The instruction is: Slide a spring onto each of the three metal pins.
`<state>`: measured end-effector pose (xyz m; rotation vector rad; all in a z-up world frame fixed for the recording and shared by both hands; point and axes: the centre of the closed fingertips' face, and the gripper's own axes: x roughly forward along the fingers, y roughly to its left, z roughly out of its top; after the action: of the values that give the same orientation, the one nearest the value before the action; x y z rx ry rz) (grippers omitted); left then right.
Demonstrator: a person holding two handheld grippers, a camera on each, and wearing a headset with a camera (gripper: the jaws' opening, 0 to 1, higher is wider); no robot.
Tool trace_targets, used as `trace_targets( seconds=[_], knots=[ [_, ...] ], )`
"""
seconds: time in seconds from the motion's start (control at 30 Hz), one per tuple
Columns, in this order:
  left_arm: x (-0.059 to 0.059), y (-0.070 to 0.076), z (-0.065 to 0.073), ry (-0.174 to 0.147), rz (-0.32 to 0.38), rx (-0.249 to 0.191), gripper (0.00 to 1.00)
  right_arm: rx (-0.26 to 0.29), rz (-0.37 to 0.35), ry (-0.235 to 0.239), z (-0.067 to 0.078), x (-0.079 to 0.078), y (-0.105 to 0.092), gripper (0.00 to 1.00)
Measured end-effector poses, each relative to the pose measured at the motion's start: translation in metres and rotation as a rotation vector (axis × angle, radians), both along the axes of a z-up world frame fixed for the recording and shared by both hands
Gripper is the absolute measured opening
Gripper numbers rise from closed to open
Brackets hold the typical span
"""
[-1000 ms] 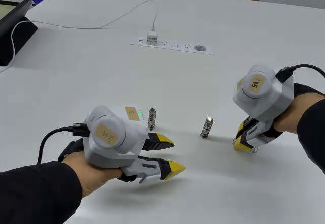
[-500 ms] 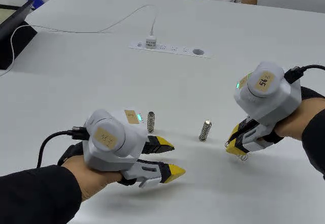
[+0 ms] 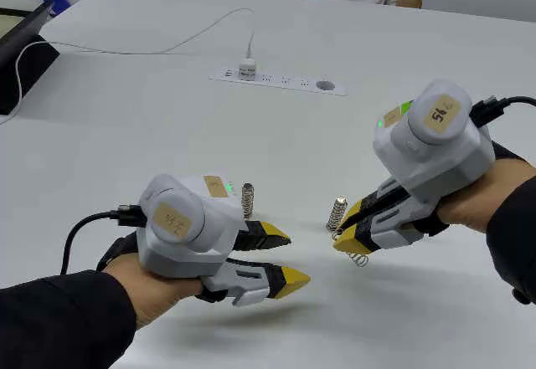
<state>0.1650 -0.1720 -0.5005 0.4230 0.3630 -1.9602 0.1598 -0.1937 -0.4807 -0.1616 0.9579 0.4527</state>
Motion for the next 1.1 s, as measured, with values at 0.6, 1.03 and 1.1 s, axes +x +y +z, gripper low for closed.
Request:
trace_targets(
  seconds=[0.6,1.03,1.1],
  knots=[
    [-0.001,-0.012,0.03,0.169,0.049,-0.063,0.28,0.235,-0.078,-0.198,0.035,0.029,0.03,0.12],
    [-0.001,-0.012,0.033,0.203,0.051,-0.07,0.13,0.307,-0.096,-0.231,0.045,0.032,0.035,0.12],
    [-0.001,-0.012,0.032,0.194,0.049,-0.066,0.12,0.3,-0.089,-0.226,0.045,0.03,0.034,0.12]
  ],
)
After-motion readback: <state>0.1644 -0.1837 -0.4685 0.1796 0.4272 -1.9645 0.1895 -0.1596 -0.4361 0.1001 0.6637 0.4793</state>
